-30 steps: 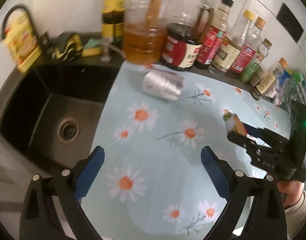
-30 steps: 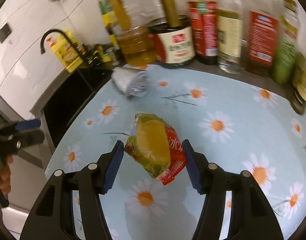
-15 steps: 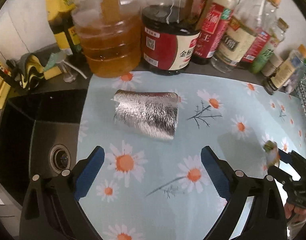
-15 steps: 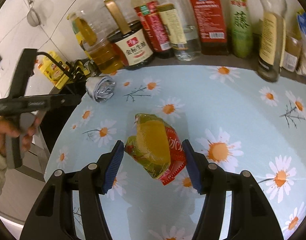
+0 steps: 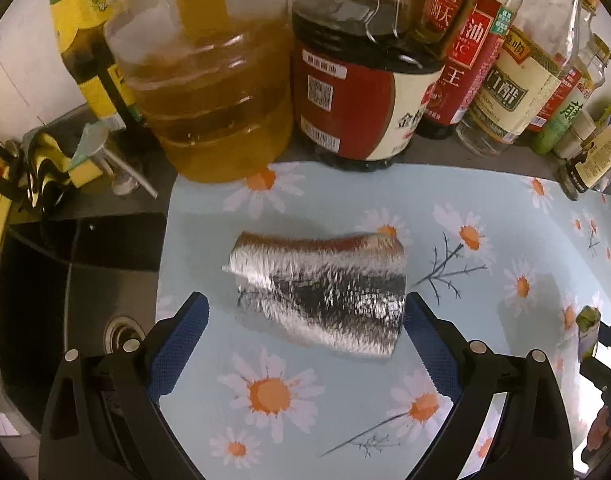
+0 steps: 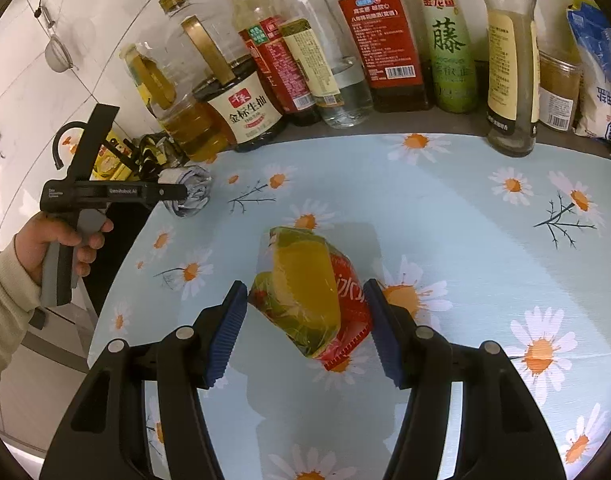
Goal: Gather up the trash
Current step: 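Close the left gripper on the silver foil roll and lift it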
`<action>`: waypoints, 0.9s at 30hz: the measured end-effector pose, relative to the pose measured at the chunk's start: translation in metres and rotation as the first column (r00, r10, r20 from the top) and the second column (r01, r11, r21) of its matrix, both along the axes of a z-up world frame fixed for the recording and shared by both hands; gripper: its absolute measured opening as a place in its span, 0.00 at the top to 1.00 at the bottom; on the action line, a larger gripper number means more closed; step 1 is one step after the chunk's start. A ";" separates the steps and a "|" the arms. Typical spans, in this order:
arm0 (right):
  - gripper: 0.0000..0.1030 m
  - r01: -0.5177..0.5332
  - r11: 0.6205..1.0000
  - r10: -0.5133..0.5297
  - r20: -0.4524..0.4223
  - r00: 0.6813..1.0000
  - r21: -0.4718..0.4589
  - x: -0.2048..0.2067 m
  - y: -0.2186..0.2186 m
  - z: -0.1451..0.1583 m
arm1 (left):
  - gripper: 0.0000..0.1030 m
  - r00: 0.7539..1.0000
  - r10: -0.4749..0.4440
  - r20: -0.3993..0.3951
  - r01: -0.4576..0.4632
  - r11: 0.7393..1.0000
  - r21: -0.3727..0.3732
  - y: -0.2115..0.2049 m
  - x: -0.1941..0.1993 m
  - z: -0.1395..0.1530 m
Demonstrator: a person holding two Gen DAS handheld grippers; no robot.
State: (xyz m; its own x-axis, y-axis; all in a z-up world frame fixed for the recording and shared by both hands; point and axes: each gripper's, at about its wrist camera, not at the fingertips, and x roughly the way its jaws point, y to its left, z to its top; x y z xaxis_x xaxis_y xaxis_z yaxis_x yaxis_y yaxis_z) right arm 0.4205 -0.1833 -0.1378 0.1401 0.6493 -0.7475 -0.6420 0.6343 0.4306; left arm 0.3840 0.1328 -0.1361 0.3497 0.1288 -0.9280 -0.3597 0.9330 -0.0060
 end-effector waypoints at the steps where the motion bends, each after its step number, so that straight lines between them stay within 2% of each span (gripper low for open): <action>1: 0.42 -0.001 1.000 0.001 0.000 1.000 -0.002 0.001 0.000 0.000 | 0.09 1.000 -0.004 0.002 0.004 1.000 -0.001 0.001 0.002 -0.001; 4: 0.42 0.001 1.000 -0.001 0.004 1.000 -0.002 0.001 -0.001 0.001 | 0.11 1.000 -0.002 -0.008 0.002 1.000 -0.008 0.004 0.007 -0.006; 6: 0.42 0.001 1.000 -0.001 0.004 1.000 -0.004 0.001 0.000 0.000 | 0.23 1.000 -0.003 -0.001 0.003 1.000 -0.014 0.006 0.009 -0.006; 7: 0.42 0.001 1.000 -0.001 0.011 1.000 -0.009 0.000 0.000 0.000 | 0.25 1.000 -0.004 -0.008 0.004 1.000 -0.014 0.006 0.009 -0.007; 17: 0.42 0.004 1.000 -0.004 0.020 1.000 -0.031 -0.009 0.002 0.002 | 0.27 0.998 -0.052 0.020 0.052 0.999 -0.002 -0.005 -0.006 0.001; 27: 0.42 0.030 0.998 -0.029 0.023 0.999 -0.048 -0.032 0.005 0.007 | 0.27 0.989 -0.125 0.073 0.127 0.992 -0.021 -0.026 -0.048 0.014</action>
